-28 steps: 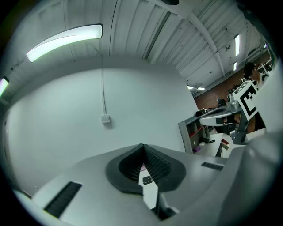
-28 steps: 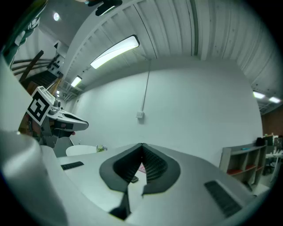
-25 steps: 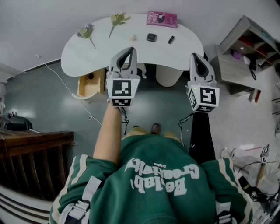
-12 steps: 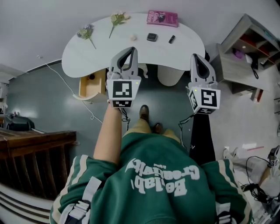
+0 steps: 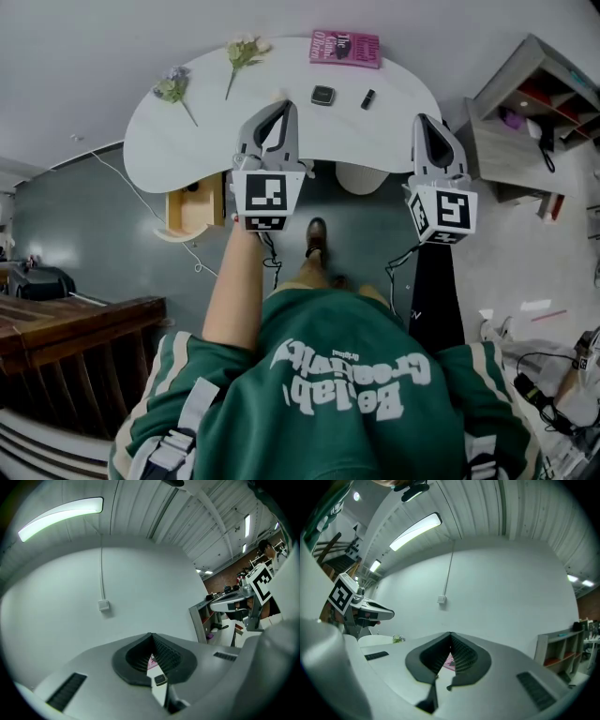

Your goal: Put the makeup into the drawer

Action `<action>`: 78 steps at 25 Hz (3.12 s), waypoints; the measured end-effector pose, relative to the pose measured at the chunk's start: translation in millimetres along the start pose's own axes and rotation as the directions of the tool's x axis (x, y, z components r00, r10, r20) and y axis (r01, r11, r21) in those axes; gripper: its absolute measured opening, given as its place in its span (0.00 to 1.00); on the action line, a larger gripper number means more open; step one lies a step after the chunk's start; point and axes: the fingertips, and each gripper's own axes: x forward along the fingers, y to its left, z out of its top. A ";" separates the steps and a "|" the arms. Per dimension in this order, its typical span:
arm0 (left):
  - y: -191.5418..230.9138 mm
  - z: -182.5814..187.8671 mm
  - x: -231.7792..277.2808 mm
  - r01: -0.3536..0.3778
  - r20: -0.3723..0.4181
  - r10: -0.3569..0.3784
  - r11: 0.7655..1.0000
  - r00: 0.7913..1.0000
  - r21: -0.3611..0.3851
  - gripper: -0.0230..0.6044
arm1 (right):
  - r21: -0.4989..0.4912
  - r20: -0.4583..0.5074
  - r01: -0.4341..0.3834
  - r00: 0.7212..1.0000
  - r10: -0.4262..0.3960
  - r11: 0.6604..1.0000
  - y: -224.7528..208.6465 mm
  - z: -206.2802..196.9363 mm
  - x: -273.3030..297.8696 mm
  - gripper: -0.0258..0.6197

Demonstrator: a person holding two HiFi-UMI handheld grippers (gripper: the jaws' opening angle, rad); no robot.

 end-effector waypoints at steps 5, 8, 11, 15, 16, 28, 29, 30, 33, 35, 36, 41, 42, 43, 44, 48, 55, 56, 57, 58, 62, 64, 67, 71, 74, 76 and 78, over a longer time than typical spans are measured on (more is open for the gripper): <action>21.1 -3.9 56.6 0.029 0.013 -0.029 1.000 1.000 -0.011 0.06 | -0.007 -0.013 0.024 1.000 -0.024 1.000 -18.4 0.1 49.6 0.05; 33.9 -7.2 87.4 0.055 0.019 -0.055 0.998 0.998 -0.012 0.06 | -0.008 -0.018 0.047 0.999 -0.047 0.999 -26.2 1.0 78.6 0.05; 46.4 -11.5 112.9 0.078 0.026 -0.078 0.997 0.997 -0.012 0.06 | -0.009 -0.027 0.067 0.997 -0.067 0.998 -29.3 -0.6 103.3 0.05; 63.4 -20.2 139.7 0.099 0.033 -0.098 0.995 0.995 -0.024 0.06 | -0.015 -0.041 0.086 0.995 -0.086 0.996 -29.3 -4.5 131.1 0.05; 67.2 -22.9 145.5 0.104 0.034 -0.103 0.994 0.994 -0.027 0.06 | -0.017 -0.045 0.091 0.995 -0.092 0.996 -29.1 -5.6 137.2 0.05; 80.1 -51.6 182.4 0.151 0.020 -0.150 0.986 0.989 -0.074 0.06 | -0.032 -0.088 0.141 0.986 -0.143 0.990 -37.2 -18.0 168.5 0.05; 79.9 -53.1 184.0 0.151 0.018 -0.150 0.986 0.988 -0.075 0.06 | -0.034 -0.086 0.140 0.986 -0.142 0.990 -38.1 -17.7 171.5 0.05; 79.7 -54.6 185.2 0.151 0.015 -0.151 0.986 0.988 -0.076 0.06 | -0.035 -0.084 0.136 0.987 -0.139 0.990 -37.9 -17.9 174.4 0.05; 78.4 -59.5 189.3 0.149 0.004 -0.149 0.986 0.989 -0.078 0.06 | -0.043 -0.089 0.119 0.988 -0.122 0.992 -37.1 -20.8 182.6 0.05; 76.0 -61.3 193.2 0.151 -0.002 -0.151 0.985 0.988 -0.083 0.06 | -0.046 -0.093 0.114 0.989 -0.118 0.992 -40.4 -21.9 187.3 0.05; 74.4 -62.2 195.2 0.153 -0.004 -0.154 0.984 0.988 -0.087 0.06 | -0.046 -0.093 0.113 0.989 -0.116 0.993 -42.2 -21.9 188.9 0.05; 51.3 -72.2 210.8 0.183 -0.037 -0.186 0.980 0.982 -0.082 0.06 | -0.045 -0.104 0.119 0.987 -0.123 0.992 -56.6 -29.0 187.5 0.05; 40.8 -76.6 215.3 0.201 -0.055 -0.205 0.977 0.977 -0.070 0.06 | -0.045 -0.109 0.125 0.986 -0.129 0.991 -62.0 -30.9 185.5 0.05; 29.5 -82.9 220.3 0.217 -0.077 -0.222 0.974 0.972 -0.067 0.06 | -0.048 -0.114 0.131 0.984 -0.136 0.990 -67.9 -32.7 183.3 0.05; 18.5 -90.3 225.9 0.229 -0.100 -0.237 0.970 0.966 -0.081 0.06 | -0.053 -0.120 0.138 0.982 -0.143 0.989 -74.2 -34.3 181.3 0.05; -30.9 -125.2 247.0 0.285 -0.192 -0.320 0.940 0.928 -0.187 0.06 | -0.066 -0.129 0.171 0.976 -0.178 0.983 -104.1 -36.3 172.6 0.05; -117.7 -183.2 269.9 0.395 -0.325 -0.464 0.882 0.824 -0.257 0.32 | -0.078 -0.158 0.232 0.957 -0.242 0.970 -153.2 -45.3 149.2 0.05; -124.5 -192.1 271.6 0.390 -0.351 -0.456 0.888 0.818 -0.244 0.32 | -0.077 -0.162 0.236 0.956 -0.246 0.969 -158.1 -47.5 146.6 0.05; -130.5 -201.4 272.7 0.385 -0.377 -0.447 0.893 0.811 -0.232 0.32 | -0.076 -0.166 0.240 0.954 -0.250 0.968 -162.5 -49.7 144.4 0.05; -136.5 -211.3 273.3 0.383 -0.401 -0.443 0.896 0.802 -0.224 0.32 | -0.075 -0.171 0.243 0.952 -0.252 0.967 -166.4 -52.3 142.6 0.05; -159.5 -251.3 273.9 0.390 -0.483 -0.455 0.890 0.748 -0.234 0.32 | -0.068 -0.195 0.249 0.947 -0.257 0.966 -178.0 -63.2 136.5 0.05; -166.3 -268.8 276.0 0.388 -0.515 -0.457 0.889 0.726 -0.242 0.32 | -0.067 -0.196 0.249 0.946 -0.258 0.966 -181.9 -66.6 135.2 0.05; -172.3 -294.7 280.0 0.372 -0.569 -0.444 0.895 0.693 -0.245 0.32 | -0.069 -0.205 0.251 0.943 -0.260 0.965 -186.9 -68.7 134.6 0.05; -181.0 -327.4 277.3 0.339 -0.622 -0.447 0.894 0.643 -0.293 0.31 | -0.087 -0.228 0.252 0.937 -0.266 0.964 -193.9 -73.6 132.1 0.05; -184.4 -329.2 274.5 0.326 -0.620 -0.446 0.895 0.645 -0.305 0.22 | -0.082 -0.225 0.253 0.937 -0.266 0.964 -197.8 -73.7 130.6 0.05; -182.8 -324.3 275.5 0.333 -0.613 -0.444 0.896 0.654 -0.295 0.22 | -0.077 -0.220 0.250 0.940 -0.261 0.965 -198.0 -73.8 130.4 0.05; -175.1 -309.3 280.0 0.327 -0.582 -0.435 0.901 0.688 -0.287 0.21 | -0.073 -0.213 0.244 0.943 -0.254 0.967 -196.7 -74.6 131.0 0.05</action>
